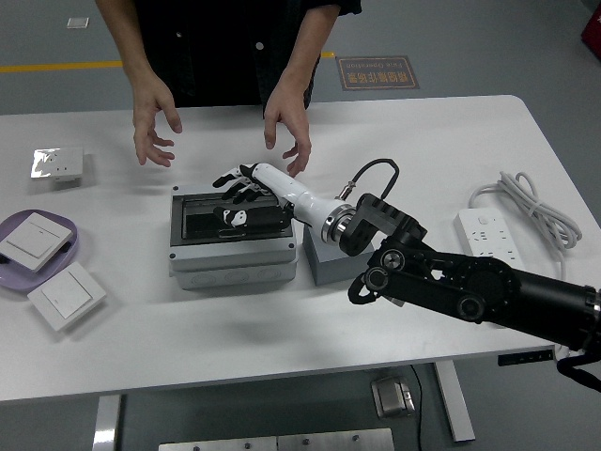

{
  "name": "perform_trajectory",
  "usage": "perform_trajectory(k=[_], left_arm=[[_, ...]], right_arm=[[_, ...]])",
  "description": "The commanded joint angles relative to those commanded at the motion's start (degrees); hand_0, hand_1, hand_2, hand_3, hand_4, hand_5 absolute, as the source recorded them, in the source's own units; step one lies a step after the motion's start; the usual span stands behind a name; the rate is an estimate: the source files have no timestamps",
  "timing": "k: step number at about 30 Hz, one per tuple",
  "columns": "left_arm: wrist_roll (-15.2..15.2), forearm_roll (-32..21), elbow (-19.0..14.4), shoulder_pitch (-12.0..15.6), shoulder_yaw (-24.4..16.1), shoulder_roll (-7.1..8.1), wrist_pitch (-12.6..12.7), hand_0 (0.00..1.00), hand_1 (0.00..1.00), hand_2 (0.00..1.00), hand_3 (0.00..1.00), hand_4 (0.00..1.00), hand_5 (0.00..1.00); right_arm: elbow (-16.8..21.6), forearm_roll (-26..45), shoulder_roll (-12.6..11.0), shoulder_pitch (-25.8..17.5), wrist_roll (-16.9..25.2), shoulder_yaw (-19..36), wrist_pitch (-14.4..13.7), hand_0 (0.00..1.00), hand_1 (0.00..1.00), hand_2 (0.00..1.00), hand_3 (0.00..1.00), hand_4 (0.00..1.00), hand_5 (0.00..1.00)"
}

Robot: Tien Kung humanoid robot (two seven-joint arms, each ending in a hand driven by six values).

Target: Pick up the cylinder from the cube,place it in the box,flap close box

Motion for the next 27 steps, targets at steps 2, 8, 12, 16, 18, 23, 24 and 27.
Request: perform_trajectory(k=[2,8,12,16,18,23,24,27], left_arm=[[0.0,-0.3,0.0,0.2,0.1,0.01,0.0,0.622,0.656,0.652,0.687,0.753,0.236],[0.0,-0.9,0.1,0.9,0.3,-0.10,0.0,0.622,0.656,0.652,0.687,0.753,0.236],[0.0,-1.4,0.1,1.3,0.5,-0.36,-0.1,0.620,0.656,0.652,0.687,0.753,0.233],[0.1,-1.7,0.1,1.8,0.8,-0.64,-0.1,0.621,0.656,0.651,0.687,0.753,0.233],[0.1,-1.9,0.1,1.9,1.0,-0.75,-0.1,0.621,0.656,0.651,0.687,0.753,0.233],[0.1,-2.0,0.1,1.9,1.0,-0.92,-0.1,0.620,0.656,0.650,0.686,0.753,0.233],[0.1,-2.0,0.1,1.9,1.0,-0.94,-0.1,0.620,0.656,0.650,0.686,0.753,0.233],[0.1,-2.1,0.1,1.9,1.0,-1.03,-0.1,0.620,0.656,0.650,0.686,0.752,0.233]], right_arm=[[1.3,-1.9,-1.2,-1.2,-0.4,2.6,-0.3,0.738,0.677,0.691,0.761,0.668,0.320],[5.8,-7.5,-5.0,-7.4,0.2,12.1,-2.0,0.734,0.679,0.691,0.763,0.667,0.322],[4.6,-5.4,-5.5,-11.8,4.4,17.9,-1.6,0.738,0.678,0.690,0.757,0.666,0.323],[2.0,-1.2,-5.4,-16.5,9.7,23.2,-1.6,0.738,0.678,0.686,0.749,0.667,0.330],[1.0,0.9,-5.3,-18.6,12.3,24.8,-2.1,0.738,0.678,0.686,0.749,0.667,0.330],[0.6,5.2,-5.4,-23.2,18.2,25.9,-3.1,0.741,0.673,0.678,0.729,0.680,0.330],[0.6,5.6,-5.4,-23.7,18.8,26.0,-3.3,0.741,0.673,0.678,0.729,0.680,0.330],[0.8,6.9,-5.0,-24.8,20.3,26.1,-3.6,0.747,0.678,0.679,0.720,0.690,0.334]])
